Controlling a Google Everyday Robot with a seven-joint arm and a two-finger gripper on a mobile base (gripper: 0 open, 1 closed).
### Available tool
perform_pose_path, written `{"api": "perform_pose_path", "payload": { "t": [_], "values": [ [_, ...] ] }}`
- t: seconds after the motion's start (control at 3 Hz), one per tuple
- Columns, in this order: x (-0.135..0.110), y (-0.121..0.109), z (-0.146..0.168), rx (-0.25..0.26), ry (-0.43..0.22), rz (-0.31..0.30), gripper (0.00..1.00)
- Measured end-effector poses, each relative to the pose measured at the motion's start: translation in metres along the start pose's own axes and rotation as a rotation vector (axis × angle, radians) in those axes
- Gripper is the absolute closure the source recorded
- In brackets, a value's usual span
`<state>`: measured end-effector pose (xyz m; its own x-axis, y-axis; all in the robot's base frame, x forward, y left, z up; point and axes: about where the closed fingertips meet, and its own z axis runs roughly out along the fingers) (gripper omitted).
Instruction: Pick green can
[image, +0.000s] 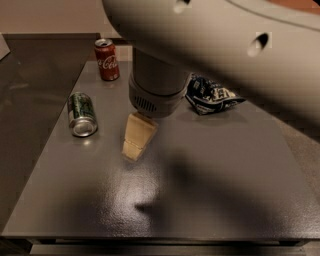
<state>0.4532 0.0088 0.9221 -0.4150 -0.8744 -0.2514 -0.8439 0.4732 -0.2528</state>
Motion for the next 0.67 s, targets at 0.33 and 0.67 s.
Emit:
{"api": "perform_pose_path", "payload": {
  "t": [0.33, 0.67],
  "values": [
    [-0.028, 0.000, 0.013, 0.031, 0.010, 0.059, 0.00],
    [-0.052, -0.003, 0.030, 0.042, 0.023, 0.132, 0.00]
  ]
}}
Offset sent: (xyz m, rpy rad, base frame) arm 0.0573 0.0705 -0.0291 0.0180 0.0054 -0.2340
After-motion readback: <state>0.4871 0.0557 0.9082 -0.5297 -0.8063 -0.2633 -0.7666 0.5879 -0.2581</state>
